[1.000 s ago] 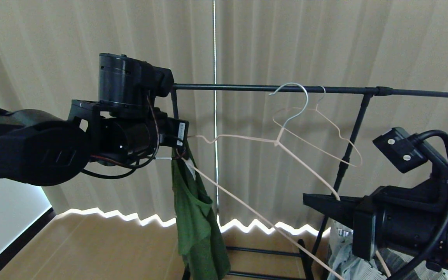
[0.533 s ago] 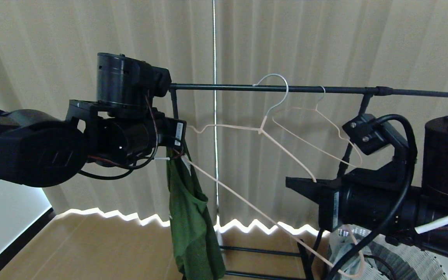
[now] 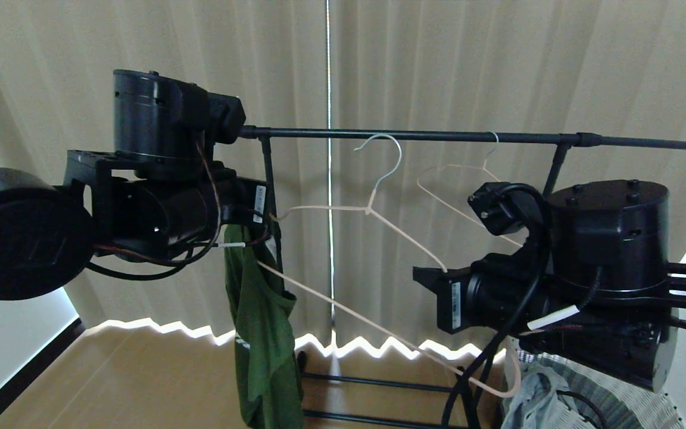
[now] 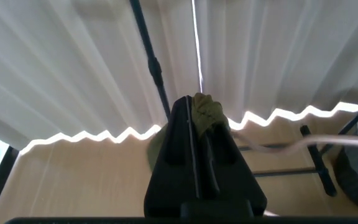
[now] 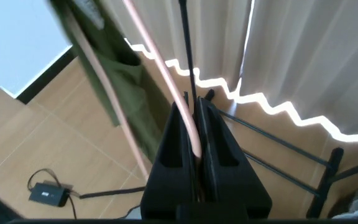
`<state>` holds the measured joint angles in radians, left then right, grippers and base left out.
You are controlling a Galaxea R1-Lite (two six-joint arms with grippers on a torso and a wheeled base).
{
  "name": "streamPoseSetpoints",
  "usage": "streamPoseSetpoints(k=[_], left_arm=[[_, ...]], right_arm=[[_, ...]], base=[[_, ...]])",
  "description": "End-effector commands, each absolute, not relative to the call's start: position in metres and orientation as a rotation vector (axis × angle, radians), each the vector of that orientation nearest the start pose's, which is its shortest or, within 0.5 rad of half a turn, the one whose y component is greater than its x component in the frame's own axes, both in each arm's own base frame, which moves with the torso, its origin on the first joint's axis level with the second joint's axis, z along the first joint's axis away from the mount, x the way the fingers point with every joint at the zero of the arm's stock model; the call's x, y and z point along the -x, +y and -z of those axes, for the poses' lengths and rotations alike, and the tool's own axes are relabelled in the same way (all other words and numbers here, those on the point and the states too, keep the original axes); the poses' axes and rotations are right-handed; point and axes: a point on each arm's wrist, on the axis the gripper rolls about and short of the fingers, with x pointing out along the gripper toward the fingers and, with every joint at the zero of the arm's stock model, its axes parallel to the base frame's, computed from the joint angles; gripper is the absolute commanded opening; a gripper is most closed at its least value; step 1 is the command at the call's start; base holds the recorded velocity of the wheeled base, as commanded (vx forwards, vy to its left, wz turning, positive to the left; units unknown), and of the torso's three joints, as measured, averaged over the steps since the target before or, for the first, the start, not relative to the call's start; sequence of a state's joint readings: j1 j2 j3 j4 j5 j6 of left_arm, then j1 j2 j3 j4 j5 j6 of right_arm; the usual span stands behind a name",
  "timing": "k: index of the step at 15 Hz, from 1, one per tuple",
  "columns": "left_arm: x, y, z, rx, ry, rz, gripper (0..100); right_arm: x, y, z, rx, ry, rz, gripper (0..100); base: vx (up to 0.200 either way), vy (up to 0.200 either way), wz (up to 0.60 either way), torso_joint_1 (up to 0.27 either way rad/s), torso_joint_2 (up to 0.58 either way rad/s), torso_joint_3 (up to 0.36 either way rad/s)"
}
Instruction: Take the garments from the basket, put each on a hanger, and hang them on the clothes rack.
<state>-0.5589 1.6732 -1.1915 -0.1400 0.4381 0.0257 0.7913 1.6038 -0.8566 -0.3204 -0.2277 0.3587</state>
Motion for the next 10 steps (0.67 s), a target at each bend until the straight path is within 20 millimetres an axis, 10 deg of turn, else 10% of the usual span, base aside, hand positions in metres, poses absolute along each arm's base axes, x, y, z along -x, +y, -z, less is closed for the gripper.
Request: streamPoseSetpoints(k=[1, 10], left_arm=[[-0.254, -0.157, -0.260, -0.178, 0.271, 0.149, 0], [-0.218, -0.194, -0.271, -0.161, 0.208, 0.329, 0]], right_arm=[[-0.213, 0.209, -0.190, -0.129, 0.479, -0.475, 0], [-0.228, 0.230, -0.189, -0.132, 0.473, -0.493, 0]], base=[[0.000, 0.000, 0.00, 0.000, 0.00, 0.000], [0.000, 0.000, 0.00, 0.000, 0.00, 0.000]])
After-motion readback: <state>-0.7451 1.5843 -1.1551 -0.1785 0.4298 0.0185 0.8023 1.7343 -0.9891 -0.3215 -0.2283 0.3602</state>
